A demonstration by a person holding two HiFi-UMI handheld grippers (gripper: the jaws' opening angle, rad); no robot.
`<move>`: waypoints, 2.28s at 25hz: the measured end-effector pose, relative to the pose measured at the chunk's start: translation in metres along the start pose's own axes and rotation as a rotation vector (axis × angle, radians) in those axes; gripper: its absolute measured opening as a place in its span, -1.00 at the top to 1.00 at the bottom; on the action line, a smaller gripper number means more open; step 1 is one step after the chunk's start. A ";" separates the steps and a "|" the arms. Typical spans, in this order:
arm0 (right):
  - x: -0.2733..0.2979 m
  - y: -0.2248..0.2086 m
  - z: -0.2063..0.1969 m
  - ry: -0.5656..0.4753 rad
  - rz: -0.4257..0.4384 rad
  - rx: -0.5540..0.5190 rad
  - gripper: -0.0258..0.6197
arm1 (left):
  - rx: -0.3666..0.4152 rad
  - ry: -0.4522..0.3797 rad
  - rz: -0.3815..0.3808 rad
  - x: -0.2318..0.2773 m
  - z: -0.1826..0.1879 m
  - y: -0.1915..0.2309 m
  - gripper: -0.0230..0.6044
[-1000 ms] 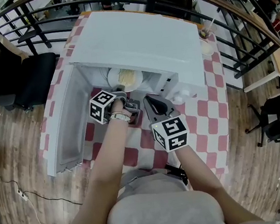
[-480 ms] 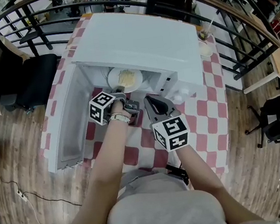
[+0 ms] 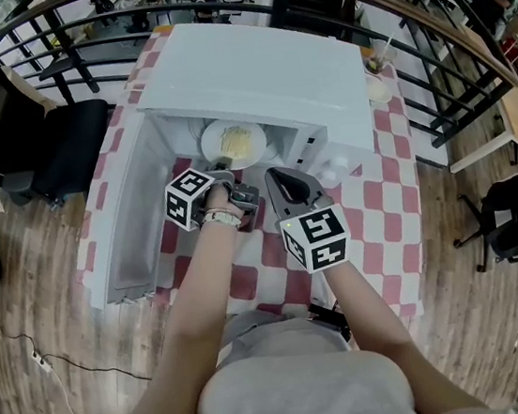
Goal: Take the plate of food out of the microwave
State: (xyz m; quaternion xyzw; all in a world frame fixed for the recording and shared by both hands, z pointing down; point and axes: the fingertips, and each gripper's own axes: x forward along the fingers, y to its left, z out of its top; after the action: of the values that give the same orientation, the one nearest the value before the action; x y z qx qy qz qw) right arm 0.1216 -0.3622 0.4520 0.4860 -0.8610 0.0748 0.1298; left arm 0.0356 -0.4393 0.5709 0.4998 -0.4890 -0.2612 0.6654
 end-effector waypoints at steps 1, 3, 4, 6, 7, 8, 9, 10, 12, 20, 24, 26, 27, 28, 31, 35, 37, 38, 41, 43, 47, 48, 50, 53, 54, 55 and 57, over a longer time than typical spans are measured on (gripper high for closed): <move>0.000 0.000 0.002 -0.006 -0.003 -0.003 0.84 | 0.003 0.002 -0.004 -0.002 -0.001 -0.001 0.89; -0.002 0.000 0.006 -0.015 -0.013 -0.006 0.84 | 0.008 0.006 -0.013 -0.006 -0.002 -0.004 0.89; -0.003 -0.001 0.007 -0.018 -0.019 -0.008 0.84 | 0.011 0.009 -0.018 -0.008 -0.003 -0.005 0.89; -0.005 -0.002 0.009 -0.022 -0.031 -0.010 0.84 | 0.016 0.014 -0.025 -0.012 -0.005 -0.008 0.89; -0.006 -0.001 0.009 -0.022 -0.037 -0.010 0.84 | 0.017 0.016 -0.025 -0.015 -0.006 -0.008 0.89; -0.008 -0.001 0.010 -0.022 -0.043 -0.010 0.84 | 0.017 0.018 -0.024 -0.017 -0.006 -0.007 0.89; -0.009 -0.001 0.010 -0.023 -0.049 -0.009 0.84 | 0.016 0.019 -0.023 -0.019 -0.007 -0.007 0.89; -0.010 -0.001 0.010 -0.023 -0.056 -0.008 0.84 | 0.015 0.020 -0.024 -0.022 -0.007 -0.008 0.89; -0.012 0.001 0.011 -0.022 -0.069 -0.011 0.84 | 0.014 0.022 -0.032 -0.027 -0.008 -0.009 0.89; -0.020 0.015 0.012 -0.023 -0.096 -0.017 0.84 | 0.036 0.040 -0.073 -0.052 -0.010 -0.019 0.89; -0.024 0.022 0.014 -0.024 -0.109 -0.004 0.84 | 0.050 0.041 -0.093 -0.068 -0.007 -0.025 0.89; -0.027 0.027 0.015 -0.026 -0.112 0.001 0.84 | 0.052 0.041 -0.101 -0.076 -0.006 -0.026 0.89; -0.028 0.029 0.015 -0.027 -0.113 0.002 0.84 | 0.052 0.042 -0.105 -0.080 -0.006 -0.027 0.89; -0.030 0.031 0.015 -0.029 -0.115 0.003 0.84 | 0.053 0.044 -0.107 -0.083 -0.006 -0.027 0.89; -0.035 0.036 0.016 -0.036 -0.124 0.008 0.84 | 0.057 0.048 -0.113 -0.093 -0.006 -0.029 0.89; -0.042 0.040 0.015 -0.046 -0.132 0.009 0.84 | 0.061 0.054 -0.124 -0.104 -0.010 -0.029 0.89; -0.045 0.043 0.015 -0.051 -0.129 0.004 0.84 | 0.063 0.058 -0.127 -0.109 -0.011 -0.030 0.89; -0.046 0.045 0.016 -0.053 -0.126 0.000 0.84 | 0.064 0.061 -0.130 -0.112 -0.012 -0.031 0.89; -0.051 0.050 0.018 -0.062 -0.127 0.000 0.84 | 0.062 0.066 -0.141 -0.120 -0.014 -0.035 0.89; -0.055 0.052 0.019 -0.069 -0.129 0.004 0.84 | 0.067 0.067 -0.150 -0.125 -0.016 -0.039 0.89; -0.064 0.055 0.022 -0.077 -0.142 0.011 0.84 | 0.067 0.069 -0.161 -0.138 -0.021 -0.045 0.89; -0.066 0.055 0.023 -0.082 -0.146 0.015 0.84 | 0.066 0.069 -0.161 -0.142 -0.022 -0.046 0.89; -0.070 0.056 0.027 -0.093 -0.154 0.022 0.84 | 0.080 0.063 -0.157 -0.149 -0.023 -0.047 0.89; -0.077 0.059 0.032 -0.109 -0.160 0.018 0.84 | 0.117 0.044 -0.149 -0.159 -0.022 -0.048 0.89; -0.079 0.060 0.033 -0.113 -0.162 0.012 0.84 | 0.123 0.040 -0.151 -0.161 -0.023 -0.049 0.89; -0.081 0.061 0.034 -0.117 -0.164 0.005 0.84 | 0.127 0.038 -0.155 -0.164 -0.023 -0.050 0.89; -0.084 0.063 0.036 -0.124 -0.169 -0.014 0.84 | 0.128 0.038 -0.162 -0.169 -0.025 -0.053 0.89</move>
State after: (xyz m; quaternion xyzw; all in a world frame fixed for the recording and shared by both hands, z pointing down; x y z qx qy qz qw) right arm 0.1034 -0.2703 0.3923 0.5598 -0.8238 0.0277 0.0856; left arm 0.0012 -0.3072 0.4560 0.5840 -0.4500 -0.2732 0.6180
